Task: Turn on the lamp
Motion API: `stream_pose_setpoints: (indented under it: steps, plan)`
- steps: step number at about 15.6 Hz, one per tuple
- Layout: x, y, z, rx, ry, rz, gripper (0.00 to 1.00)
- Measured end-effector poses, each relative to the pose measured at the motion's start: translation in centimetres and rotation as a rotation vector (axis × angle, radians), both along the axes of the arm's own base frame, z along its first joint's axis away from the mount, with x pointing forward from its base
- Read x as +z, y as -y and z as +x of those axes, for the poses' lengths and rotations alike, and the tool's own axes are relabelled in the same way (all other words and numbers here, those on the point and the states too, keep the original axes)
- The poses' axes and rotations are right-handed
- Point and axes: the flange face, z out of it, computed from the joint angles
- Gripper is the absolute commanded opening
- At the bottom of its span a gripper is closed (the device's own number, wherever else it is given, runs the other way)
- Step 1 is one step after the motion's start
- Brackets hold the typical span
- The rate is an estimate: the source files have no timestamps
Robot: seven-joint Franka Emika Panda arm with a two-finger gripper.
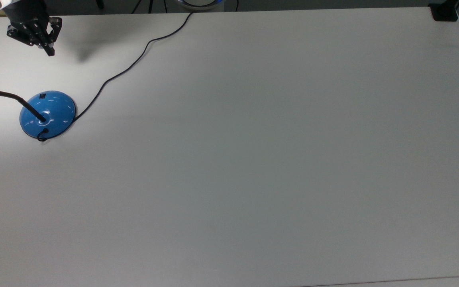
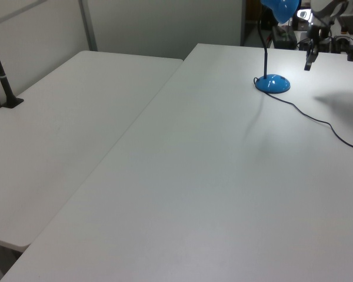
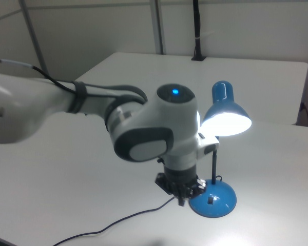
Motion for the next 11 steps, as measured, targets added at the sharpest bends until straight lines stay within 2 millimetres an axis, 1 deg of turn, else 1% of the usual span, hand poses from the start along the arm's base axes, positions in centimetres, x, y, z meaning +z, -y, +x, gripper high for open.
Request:
stream_pose_setpoints:
  steps: [2, 3, 5, 6, 7, 9, 10, 11]
  plan:
    - [2.7, -1.0, -1.1, 0.019, -0.019, 0.041, 0.00]
    - [4.4, -1.6, -1.6, 0.028, -0.028, 0.062, 0.00]
    - [8.6, -3.4, -2.2, 0.001, -0.055, 0.106, 0.00]
    - [10.9, -4.7, -2.0, -0.037, -0.073, 0.124, 0.00]
    - [13.2, -6.3, -1.5, -0.089, -0.087, 0.133, 0.00]
    - [17.4, -10.1, 0.5, -0.220, -0.089, 0.130, 0.00]
    - [19.0, -12.1, 1.6, -0.279, -0.081, 0.126, 0.02]
    - [20.1, -14.0, 2.6, -0.323, -0.072, 0.123, 0.04]
